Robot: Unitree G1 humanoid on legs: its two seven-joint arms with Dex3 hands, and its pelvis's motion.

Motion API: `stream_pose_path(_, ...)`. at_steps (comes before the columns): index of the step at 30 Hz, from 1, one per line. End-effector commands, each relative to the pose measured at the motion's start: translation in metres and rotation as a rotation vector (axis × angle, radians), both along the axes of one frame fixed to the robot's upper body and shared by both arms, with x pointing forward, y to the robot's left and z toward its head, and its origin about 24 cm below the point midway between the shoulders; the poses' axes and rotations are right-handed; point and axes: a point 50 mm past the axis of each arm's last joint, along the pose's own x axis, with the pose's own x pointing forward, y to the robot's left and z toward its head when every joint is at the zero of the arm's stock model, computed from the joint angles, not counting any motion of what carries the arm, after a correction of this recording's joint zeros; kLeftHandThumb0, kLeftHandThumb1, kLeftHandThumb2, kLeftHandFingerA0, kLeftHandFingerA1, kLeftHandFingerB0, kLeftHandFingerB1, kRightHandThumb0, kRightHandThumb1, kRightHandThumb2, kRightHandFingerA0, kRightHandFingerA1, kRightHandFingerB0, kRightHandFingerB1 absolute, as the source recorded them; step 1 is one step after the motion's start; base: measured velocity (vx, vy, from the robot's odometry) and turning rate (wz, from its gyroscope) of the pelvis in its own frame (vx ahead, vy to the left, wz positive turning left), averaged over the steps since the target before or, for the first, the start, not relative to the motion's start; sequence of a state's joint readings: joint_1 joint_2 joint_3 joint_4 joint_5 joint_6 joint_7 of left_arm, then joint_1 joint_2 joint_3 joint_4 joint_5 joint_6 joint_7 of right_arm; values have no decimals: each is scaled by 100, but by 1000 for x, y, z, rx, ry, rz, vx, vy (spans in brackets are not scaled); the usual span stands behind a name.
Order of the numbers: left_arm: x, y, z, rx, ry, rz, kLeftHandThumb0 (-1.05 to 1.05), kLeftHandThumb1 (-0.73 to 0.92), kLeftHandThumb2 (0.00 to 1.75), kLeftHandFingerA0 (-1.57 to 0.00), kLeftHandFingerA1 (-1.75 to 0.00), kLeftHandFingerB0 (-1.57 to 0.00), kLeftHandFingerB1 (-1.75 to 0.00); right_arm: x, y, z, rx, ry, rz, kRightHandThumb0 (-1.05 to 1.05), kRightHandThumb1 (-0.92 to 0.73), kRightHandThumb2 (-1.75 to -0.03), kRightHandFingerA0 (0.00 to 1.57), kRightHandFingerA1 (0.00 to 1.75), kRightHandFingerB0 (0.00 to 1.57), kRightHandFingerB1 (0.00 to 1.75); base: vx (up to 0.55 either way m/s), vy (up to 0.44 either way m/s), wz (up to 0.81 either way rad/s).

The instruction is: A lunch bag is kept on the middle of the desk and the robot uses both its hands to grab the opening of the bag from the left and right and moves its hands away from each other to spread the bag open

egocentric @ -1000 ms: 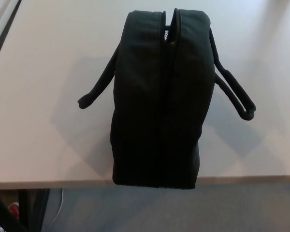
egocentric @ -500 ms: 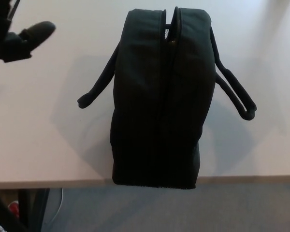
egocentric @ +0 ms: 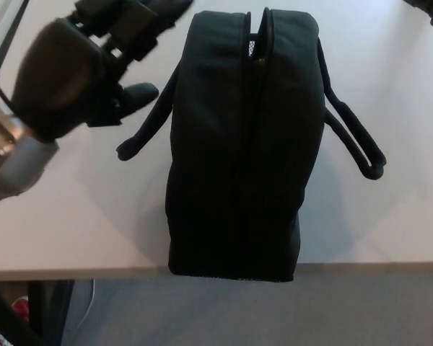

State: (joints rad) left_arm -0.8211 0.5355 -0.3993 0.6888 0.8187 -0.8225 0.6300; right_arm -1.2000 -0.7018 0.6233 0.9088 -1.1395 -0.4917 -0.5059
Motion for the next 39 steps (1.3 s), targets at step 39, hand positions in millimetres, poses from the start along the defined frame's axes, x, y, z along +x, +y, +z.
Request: stream_pose_path(39, -8, -17, -67, 185, -138, -169, -13, 58, 61, -38, -36, -9, -35, -89, 66, 42, 64, -72, 320, -37, -58, -58, 37, 35, 21, 29, 0, 0, 0)
